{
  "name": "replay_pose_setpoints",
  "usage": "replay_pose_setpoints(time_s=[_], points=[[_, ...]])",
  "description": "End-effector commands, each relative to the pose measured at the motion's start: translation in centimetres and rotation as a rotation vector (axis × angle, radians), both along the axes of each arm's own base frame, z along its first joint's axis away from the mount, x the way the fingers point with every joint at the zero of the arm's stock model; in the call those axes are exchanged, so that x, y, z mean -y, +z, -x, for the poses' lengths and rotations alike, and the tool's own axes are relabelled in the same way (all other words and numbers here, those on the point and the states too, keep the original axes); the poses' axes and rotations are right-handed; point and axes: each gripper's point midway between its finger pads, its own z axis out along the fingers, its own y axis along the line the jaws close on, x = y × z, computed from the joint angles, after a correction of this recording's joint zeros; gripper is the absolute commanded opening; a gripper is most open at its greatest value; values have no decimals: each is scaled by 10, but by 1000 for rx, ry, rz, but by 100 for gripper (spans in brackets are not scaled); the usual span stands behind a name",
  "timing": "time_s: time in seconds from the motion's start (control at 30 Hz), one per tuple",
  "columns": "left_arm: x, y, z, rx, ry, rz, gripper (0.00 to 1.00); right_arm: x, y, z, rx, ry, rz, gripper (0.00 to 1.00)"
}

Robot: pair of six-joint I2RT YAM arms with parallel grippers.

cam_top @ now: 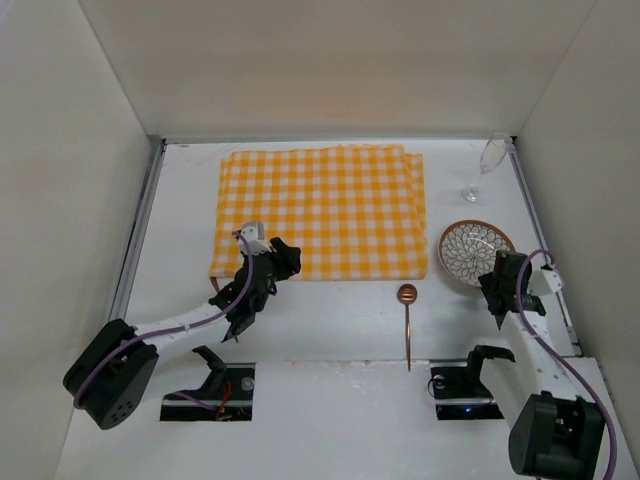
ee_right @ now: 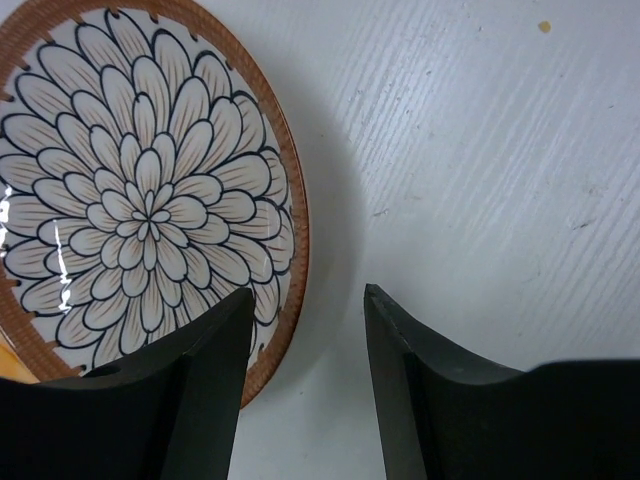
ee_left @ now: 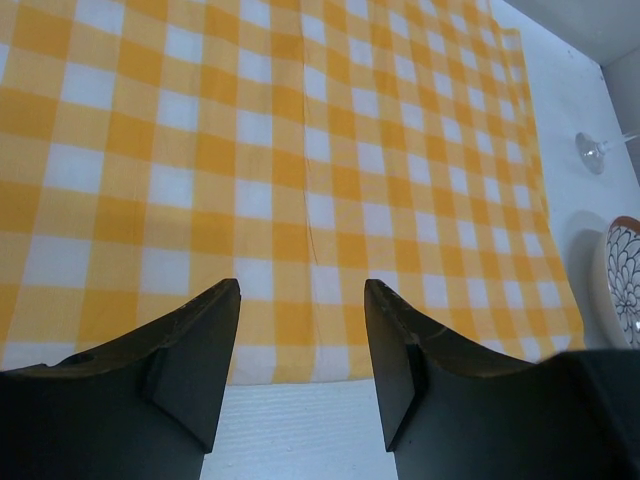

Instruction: Set the dinner table for one person

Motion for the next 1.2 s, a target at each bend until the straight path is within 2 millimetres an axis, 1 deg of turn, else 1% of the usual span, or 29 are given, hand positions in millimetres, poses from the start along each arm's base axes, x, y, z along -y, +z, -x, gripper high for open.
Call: replay_pose_setpoints(time_s=[0.0, 0.2, 0.4, 0.53, 0.63, 0.7, 0.77, 0.83, 0.97, 1.03, 1.1, 1.17], points=[[0, 7, -6, 30, 17, 43, 50, 0, 5, -21, 71, 12, -15, 53], [-1, -1, -8, 9, 27, 44, 50, 2, -5, -40, 76, 28, -45, 46], [-2, -6, -10, 0, 33, 43, 50, 2, -17, -49, 106, 23, -103, 39], [-2, -7, -10, -1, 33, 47, 50, 5, -20, -48, 150, -5, -132, 26], [-2, -9, -10, -7, 31, 42, 49, 8, -14, -47, 212, -20, -125, 19], [-1, -6, -10, -2, 26, 51, 49, 11, -6, -45, 259, -27, -112, 14], [-2, -6, -9, 1, 29, 53, 49, 11, 9, -44, 318, -25, -93, 12], [-4, -5, -10, 3, 33, 55, 49, 11, 29, -42, 385, -20, -76, 11], [-9, -1, -10, 15, 47, 62, 49, 9, 79, -36, 506, -1, -27, 11], [-13, 0, -11, 19, 59, 65, 49, 6, 99, -32, 543, 16, -16, 11], [-17, 1, -12, 21, 68, 68, 49, -5, 110, -33, 553, 68, -20, 11], [-22, 2, -13, 28, 83, 72, 49, -23, 118, -37, 568, 135, -50, 11]])
